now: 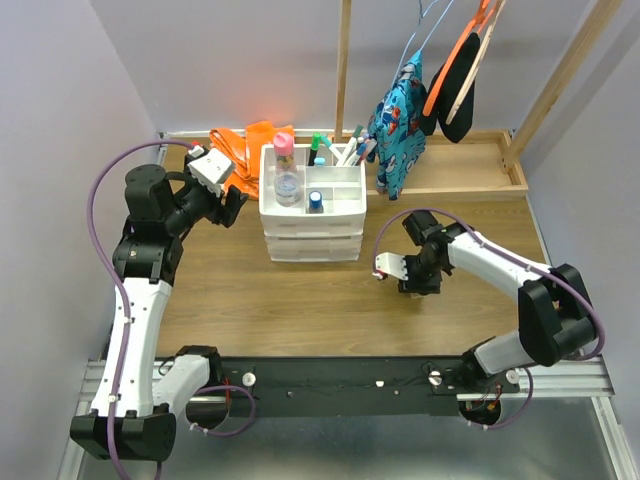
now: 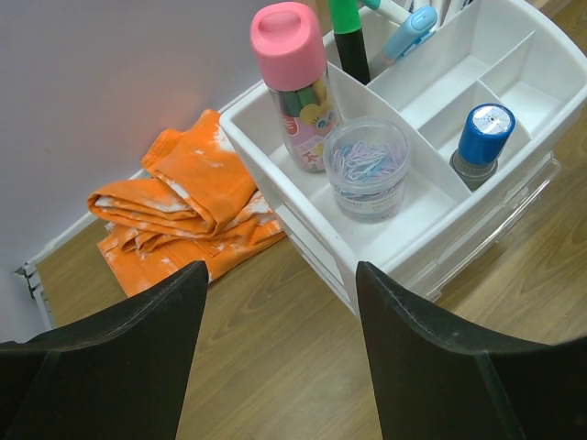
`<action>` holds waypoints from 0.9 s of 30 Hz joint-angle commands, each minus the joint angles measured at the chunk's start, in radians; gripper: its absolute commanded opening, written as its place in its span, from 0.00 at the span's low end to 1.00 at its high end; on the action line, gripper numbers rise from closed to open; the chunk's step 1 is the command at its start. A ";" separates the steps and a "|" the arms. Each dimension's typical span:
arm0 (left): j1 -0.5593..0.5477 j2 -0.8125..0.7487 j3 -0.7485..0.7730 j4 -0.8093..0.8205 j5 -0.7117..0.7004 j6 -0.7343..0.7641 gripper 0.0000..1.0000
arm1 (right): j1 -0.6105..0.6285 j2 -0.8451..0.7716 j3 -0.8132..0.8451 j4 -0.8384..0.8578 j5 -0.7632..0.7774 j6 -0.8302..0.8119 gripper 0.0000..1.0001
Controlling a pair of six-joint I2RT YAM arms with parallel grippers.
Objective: Sort the stationery into containers
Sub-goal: Pick up the stationery from the center of the board.
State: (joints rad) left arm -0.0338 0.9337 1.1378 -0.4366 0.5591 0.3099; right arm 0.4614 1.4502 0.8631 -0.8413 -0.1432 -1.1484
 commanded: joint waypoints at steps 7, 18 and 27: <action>0.008 0.014 0.004 0.029 0.018 -0.006 0.75 | -0.004 0.047 0.056 -0.084 -0.101 -0.088 0.54; 0.009 0.028 -0.004 0.049 0.016 -0.011 0.75 | -0.004 0.052 -0.012 -0.018 -0.087 -0.085 0.56; 0.009 0.054 0.010 0.061 0.018 -0.022 0.75 | 0.005 0.045 -0.041 0.105 -0.093 -0.056 0.45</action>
State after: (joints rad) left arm -0.0319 0.9798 1.1378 -0.4042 0.5591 0.3050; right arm 0.4587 1.4910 0.8494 -0.8215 -0.2218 -1.2198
